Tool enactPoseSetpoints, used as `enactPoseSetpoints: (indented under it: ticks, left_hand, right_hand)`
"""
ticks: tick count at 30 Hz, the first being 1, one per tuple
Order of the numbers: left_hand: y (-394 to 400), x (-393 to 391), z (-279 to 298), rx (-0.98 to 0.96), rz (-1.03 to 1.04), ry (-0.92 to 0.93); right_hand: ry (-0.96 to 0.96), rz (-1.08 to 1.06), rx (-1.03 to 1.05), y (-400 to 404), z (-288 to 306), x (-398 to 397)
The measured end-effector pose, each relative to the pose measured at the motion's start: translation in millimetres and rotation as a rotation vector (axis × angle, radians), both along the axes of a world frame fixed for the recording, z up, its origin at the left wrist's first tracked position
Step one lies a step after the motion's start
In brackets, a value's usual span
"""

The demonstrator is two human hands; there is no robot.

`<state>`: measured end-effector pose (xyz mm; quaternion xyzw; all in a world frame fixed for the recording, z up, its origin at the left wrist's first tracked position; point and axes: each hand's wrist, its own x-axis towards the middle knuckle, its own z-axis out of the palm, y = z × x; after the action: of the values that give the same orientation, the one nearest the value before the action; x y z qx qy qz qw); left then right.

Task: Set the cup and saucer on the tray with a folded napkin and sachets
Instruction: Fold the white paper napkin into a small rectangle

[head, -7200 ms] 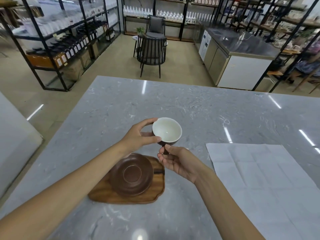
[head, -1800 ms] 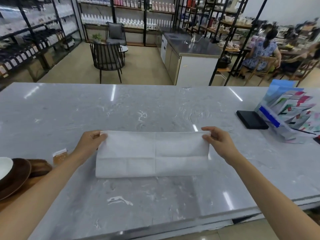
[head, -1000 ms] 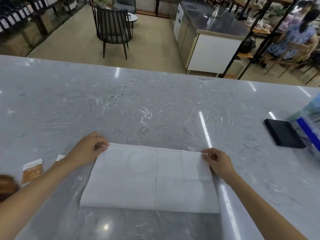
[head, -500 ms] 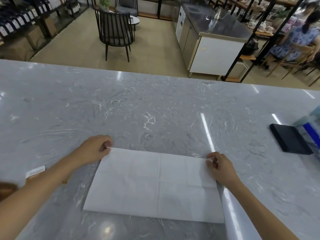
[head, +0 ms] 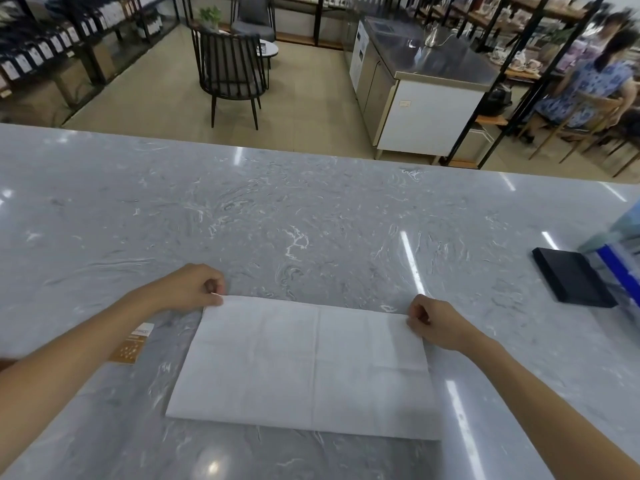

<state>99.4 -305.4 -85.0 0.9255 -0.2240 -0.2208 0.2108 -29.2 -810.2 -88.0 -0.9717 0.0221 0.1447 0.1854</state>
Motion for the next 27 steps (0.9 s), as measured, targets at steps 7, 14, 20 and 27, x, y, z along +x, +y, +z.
enactPoseSetpoints:
  ticks: [7,14,20,27]
  left_hand:
    - [13,-20,21,-0.131,0.120,-0.006]
    - [21,-34,51,-0.255,0.154,-0.047]
    - [31,-37,81,-0.343,0.204,-0.133]
    - [36,-42,103,-0.350,0.242,-0.253]
  right_hand:
    - [-0.041,-0.045,0.153,0,9,-6]
    - [-0.108,-0.089,0.305,-5,52,-8]
    - [-0.231,-0.106,0.438,-6,88,-6]
    - [-0.356,-0.068,0.474,-2,121,-4]
